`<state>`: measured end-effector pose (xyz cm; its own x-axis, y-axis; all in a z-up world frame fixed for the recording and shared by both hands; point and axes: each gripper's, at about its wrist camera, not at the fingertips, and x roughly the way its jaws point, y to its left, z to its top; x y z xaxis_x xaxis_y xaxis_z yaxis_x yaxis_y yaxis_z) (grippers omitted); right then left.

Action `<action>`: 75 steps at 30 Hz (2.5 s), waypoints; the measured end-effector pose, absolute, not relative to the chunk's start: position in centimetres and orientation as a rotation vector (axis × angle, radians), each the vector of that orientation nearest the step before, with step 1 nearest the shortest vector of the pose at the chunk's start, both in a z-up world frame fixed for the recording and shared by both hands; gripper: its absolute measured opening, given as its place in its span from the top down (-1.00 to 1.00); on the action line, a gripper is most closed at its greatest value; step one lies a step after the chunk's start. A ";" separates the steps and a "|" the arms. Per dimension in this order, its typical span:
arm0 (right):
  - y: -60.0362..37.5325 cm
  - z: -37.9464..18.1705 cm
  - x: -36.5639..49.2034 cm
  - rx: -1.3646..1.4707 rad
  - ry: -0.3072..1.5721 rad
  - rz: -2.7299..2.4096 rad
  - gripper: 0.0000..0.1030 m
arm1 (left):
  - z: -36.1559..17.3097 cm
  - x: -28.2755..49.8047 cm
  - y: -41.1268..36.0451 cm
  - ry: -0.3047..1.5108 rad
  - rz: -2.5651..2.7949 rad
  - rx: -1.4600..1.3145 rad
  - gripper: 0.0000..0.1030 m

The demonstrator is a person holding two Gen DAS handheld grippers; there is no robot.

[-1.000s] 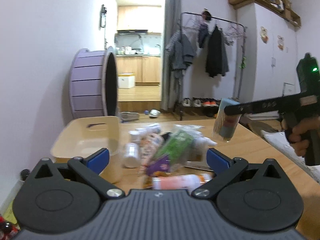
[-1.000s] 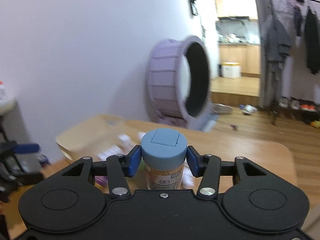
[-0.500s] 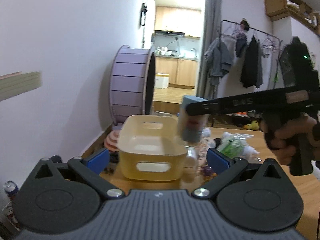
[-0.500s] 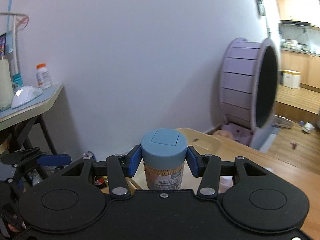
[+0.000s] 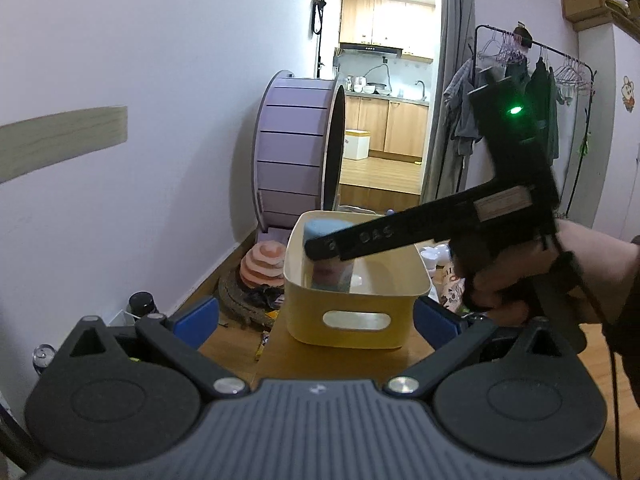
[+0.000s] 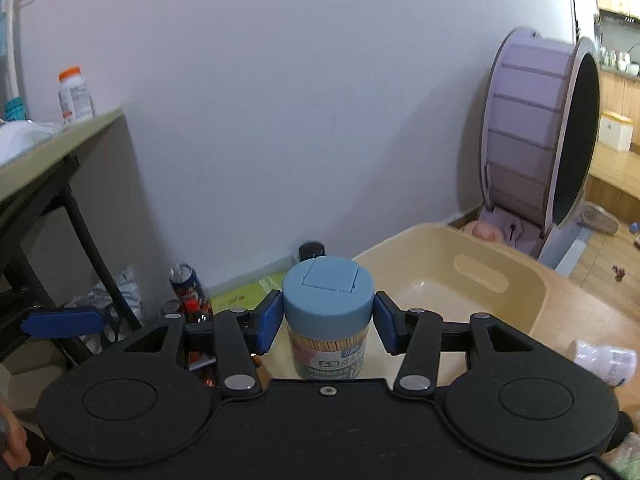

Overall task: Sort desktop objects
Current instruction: 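Carry the canister with the right tool into the cream basket and release, then reach the right tool to the lying white pill bottle and grasp it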

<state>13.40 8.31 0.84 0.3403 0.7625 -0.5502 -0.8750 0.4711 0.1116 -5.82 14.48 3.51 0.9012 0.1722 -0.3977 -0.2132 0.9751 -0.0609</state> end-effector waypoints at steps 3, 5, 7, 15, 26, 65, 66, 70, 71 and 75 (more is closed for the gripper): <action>8.1 1.2 12.8 -0.218 0.577 1.069 -0.07 | 3.4 -5.8 14.2 0.409 0.191 -0.092 -1.00; 6.9 1.9 12.5 -0.199 0.557 1.059 -0.07 | 3.2 -5.5 14.2 0.412 0.185 -0.089 -1.00; 5.0 2.6 12.2 -0.189 0.537 1.042 -0.08 | 3.1 -5.3 14.0 0.416 0.173 -0.095 -1.00; -5.3 3.1 9.2 -0.208 0.495 0.921 -0.21 | 2.7 -4.5 11.9 0.435 0.055 -0.090 -1.00; -12.6 -1.2 4.9 -0.239 0.537 0.911 -0.23 | 1.4 -3.7 8.8 0.441 -0.117 -0.079 -1.00; -17.0 -3.3 4.3 -0.210 0.385 0.944 -0.38 | 0.2 -5.7 7.1 0.404 -0.204 -0.029 -1.00; -16.6 -3.4 4.5 -0.219 0.386 0.954 -0.38 | 0.2 -5.6 7.0 0.407 -0.203 -0.027 -1.00; -15.4 -4.2 4.9 -0.228 0.402 0.987 -0.38 | 0.1 -5.3 6.7 0.413 -0.210 -0.018 -1.00; -15.0 -4.4 5.0 -0.242 0.413 0.993 -0.38 | 0.1 -5.3 6.6 0.413 -0.213 -0.020 -1.00; -14.3 -4.9 5.6 -0.265 0.447 1.011 -0.33 | 0.2 -5.3 6.6 0.408 -0.226 -0.030 -1.00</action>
